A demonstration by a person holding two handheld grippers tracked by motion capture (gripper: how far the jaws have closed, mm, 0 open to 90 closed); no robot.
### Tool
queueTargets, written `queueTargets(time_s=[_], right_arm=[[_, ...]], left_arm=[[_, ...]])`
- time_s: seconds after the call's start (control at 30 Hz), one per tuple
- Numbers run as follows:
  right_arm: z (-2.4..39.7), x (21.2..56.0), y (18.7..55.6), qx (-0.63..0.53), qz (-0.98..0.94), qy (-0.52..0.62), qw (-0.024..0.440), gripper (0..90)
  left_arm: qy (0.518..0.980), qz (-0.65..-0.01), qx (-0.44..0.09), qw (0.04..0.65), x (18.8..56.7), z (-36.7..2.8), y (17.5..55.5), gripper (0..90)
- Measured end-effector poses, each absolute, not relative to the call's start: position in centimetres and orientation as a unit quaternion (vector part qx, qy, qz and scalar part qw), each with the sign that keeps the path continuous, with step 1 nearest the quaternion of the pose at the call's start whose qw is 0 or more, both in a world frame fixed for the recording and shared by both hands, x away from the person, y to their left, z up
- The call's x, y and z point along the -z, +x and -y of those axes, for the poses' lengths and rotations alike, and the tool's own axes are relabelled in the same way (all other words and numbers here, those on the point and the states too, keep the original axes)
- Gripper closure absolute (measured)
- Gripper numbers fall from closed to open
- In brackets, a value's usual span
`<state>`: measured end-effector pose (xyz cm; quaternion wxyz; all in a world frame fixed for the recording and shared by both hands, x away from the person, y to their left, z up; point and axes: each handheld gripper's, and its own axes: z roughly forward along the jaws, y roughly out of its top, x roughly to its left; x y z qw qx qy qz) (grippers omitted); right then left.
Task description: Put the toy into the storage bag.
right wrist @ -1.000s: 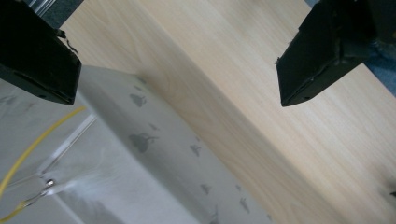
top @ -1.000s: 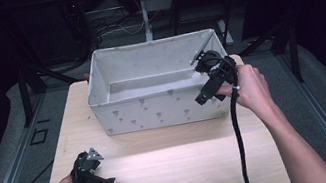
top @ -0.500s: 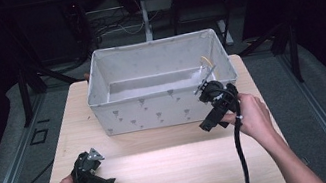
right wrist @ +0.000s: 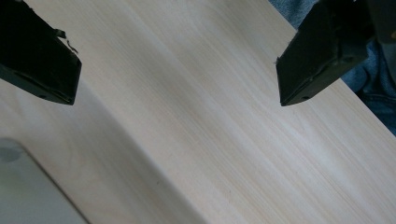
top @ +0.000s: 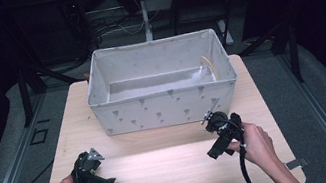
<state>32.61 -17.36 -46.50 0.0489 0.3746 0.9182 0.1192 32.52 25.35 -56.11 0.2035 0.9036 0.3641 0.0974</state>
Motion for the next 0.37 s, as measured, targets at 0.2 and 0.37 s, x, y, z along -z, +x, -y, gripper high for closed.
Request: queueTargets(time_s=[0.2,0.37], right_arm=[[17.7,48.2,32.2,-0.105,-0.922,0.369,0.049,0.1],[18.0,49.5,32.0,-0.099,-0.925,0.363,0.054,0.4]], left_arm=[[0.905,-0.364,-0.095,0.196,56.2,-25.3,32.6,4.1],[0.906,-0.364,-0.094,0.195,56.3,-25.2,32.6,4.1]])
